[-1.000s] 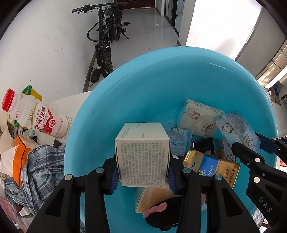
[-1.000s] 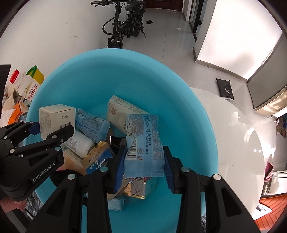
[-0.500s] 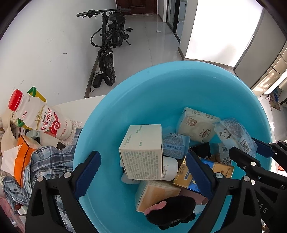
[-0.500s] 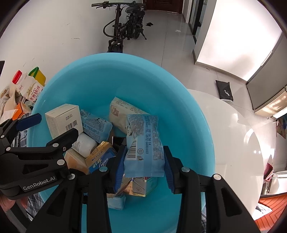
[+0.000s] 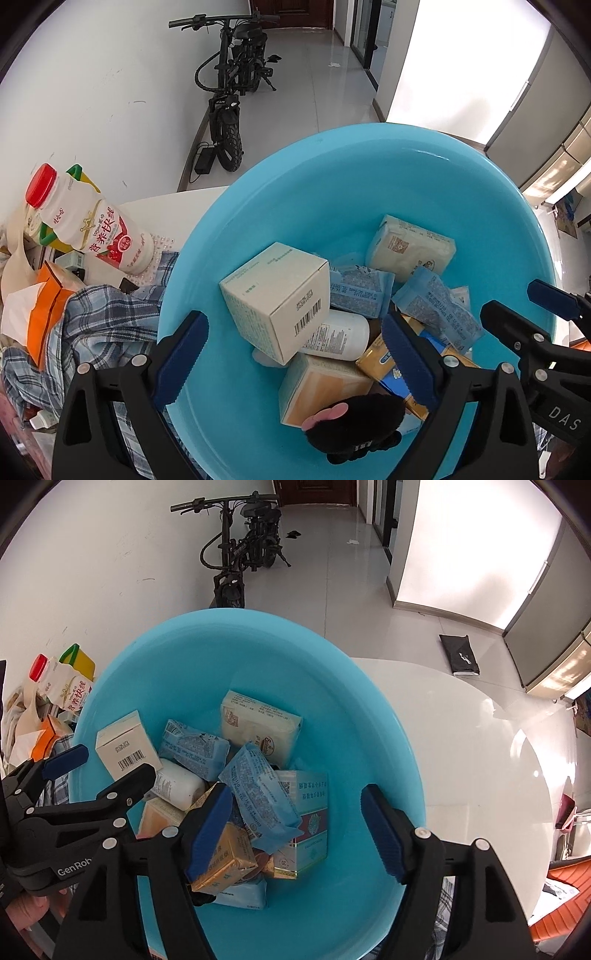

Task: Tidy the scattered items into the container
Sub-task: 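Open left tool to drop the white box while right tool releases the packet into the basin, then withdraw both open tools from the basin back over the cloth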

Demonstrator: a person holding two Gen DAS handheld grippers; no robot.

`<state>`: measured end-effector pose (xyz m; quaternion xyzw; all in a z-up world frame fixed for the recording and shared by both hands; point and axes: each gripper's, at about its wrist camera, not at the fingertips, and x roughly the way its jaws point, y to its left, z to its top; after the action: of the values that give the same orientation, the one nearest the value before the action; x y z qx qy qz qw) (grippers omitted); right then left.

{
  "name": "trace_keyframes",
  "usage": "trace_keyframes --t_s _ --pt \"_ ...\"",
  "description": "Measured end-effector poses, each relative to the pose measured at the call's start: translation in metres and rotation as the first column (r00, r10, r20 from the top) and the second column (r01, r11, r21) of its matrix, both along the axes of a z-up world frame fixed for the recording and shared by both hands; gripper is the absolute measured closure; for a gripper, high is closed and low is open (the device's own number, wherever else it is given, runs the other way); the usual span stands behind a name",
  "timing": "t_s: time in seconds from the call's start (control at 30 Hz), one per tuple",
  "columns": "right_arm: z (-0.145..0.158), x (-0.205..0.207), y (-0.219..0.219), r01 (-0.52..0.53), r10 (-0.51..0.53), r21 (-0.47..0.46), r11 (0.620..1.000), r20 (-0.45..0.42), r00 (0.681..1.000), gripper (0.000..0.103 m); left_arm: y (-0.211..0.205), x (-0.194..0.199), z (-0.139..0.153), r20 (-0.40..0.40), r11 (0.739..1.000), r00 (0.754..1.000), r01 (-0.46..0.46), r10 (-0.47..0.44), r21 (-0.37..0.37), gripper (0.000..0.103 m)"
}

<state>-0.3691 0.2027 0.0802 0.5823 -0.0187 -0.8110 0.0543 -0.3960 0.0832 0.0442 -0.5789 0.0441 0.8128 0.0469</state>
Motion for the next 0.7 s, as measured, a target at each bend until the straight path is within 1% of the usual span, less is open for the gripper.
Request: trace_keyframes --t_s 0.13,0.2,0.23,0.3,0.33,0.4,0.47,0.5,0.57,0.63,0.7 --pt "0.003 0.004 0.001 -0.004 0.004 -0.002 1.000 0.001 1.000 0.031 -0.005 0.005 0.004 -0.005 1.000 1.000 -0.018 0.018 0.001 0.006" --pt "0.005 0.009 0.001 -0.011 0.011 -0.006 1.000 0.000 1.000 0.031 -0.011 0.013 0.011 0.002 1.000 1.000 -0.031 0.031 -0.005 0.006" --pt "0.007 0.012 0.000 -0.019 0.019 -0.007 1.000 -0.003 1.000 0.031 -0.013 0.017 0.016 0.000 1.000 1.000 -0.031 0.031 0.004 0.006" --pt "0.013 0.017 -0.001 -0.028 0.028 -0.002 1.000 -0.014 1.000 0.031 -0.020 0.026 0.032 -0.030 0.999 0.999 -0.023 0.024 0.029 0.006" --pt "0.017 0.021 0.000 -0.023 0.023 -0.003 1.000 -0.025 0.999 0.031 -0.024 0.031 0.040 -0.051 0.999 0.998 -0.025 0.027 0.030 0.006" --pt "0.025 0.028 -0.001 -0.025 0.024 -0.018 1.000 -0.038 0.999 0.028 -0.030 0.043 0.054 -0.079 1.000 0.997 -0.025 0.026 0.017 0.006" --pt "0.032 0.037 -0.005 -0.052 0.051 -0.023 0.998 -0.045 0.998 0.026 -0.031 0.056 0.061 -0.089 1.000 0.996 0.004 -0.004 -0.004 0.006" --pt "0.034 0.041 -0.007 -0.068 0.067 -0.014 0.998 -0.048 0.997 0.026 -0.030 0.063 0.064 -0.090 1.000 0.996 0.018 -0.020 -0.019 0.006" --pt "0.035 0.048 -0.010 -0.084 0.085 0.032 0.996 -0.046 0.995 0.026 -0.030 0.073 0.065 -0.087 0.999 0.996 0.030 -0.033 -0.036 0.006" --pt "0.037 0.055 -0.010 -0.069 0.072 0.052 0.996 -0.054 0.996 0.026 -0.032 0.078 0.065 -0.080 1.000 0.997 0.018 -0.019 -0.015 0.006" --pt "0.039 0.063 -0.007 -0.063 0.064 0.032 0.998 -0.052 0.997 0.026 -0.036 0.083 0.061 -0.069 1.000 0.998 -0.001 0.001 0.001 0.006"
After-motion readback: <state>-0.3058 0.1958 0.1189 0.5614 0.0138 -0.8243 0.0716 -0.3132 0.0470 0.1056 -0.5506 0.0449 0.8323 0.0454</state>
